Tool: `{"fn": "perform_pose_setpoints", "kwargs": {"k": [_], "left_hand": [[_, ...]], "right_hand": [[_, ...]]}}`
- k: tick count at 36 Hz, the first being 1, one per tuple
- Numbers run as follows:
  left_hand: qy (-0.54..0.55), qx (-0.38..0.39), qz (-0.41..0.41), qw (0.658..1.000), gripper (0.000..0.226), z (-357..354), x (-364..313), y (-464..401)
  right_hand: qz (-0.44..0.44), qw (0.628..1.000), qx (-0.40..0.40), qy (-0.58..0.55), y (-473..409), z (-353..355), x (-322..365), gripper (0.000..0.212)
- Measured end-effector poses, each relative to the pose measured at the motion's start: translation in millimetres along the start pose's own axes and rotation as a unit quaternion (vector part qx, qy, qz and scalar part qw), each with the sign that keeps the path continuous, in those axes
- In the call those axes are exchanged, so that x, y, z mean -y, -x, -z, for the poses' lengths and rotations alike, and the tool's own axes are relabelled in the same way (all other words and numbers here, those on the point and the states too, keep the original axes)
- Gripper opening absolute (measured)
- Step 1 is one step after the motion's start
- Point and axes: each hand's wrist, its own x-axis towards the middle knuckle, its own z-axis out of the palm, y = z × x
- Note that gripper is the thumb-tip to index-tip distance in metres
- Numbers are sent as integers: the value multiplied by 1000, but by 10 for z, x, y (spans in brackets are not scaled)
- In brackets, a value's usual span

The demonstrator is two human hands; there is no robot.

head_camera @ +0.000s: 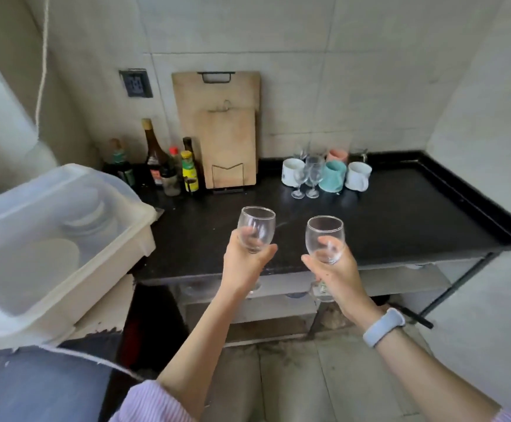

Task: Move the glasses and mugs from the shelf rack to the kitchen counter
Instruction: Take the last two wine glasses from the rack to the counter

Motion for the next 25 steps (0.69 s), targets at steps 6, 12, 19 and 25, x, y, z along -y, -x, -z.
{"fn": "perform_pose_setpoints", "kwargs": {"k": [6,12,19,25], "left_hand": [[-5,51,5,999,46,-439,-4,-882],[-12,122,14,992,47,-1083,63,-1494],[-15,177,62,982,47,-1930,293,-2125],[-44,156,94,982,46,-2708,513,-2788]], "right_hand": [[-29,998,-47,-2,-754,186,-42,39],[-60,994,-93,-5,-1359,468,-270,45],[-112,987,-112,4,-2163,878,-663,46],[-137,985,-108,9,-3099,1236,-1105,51]]}}
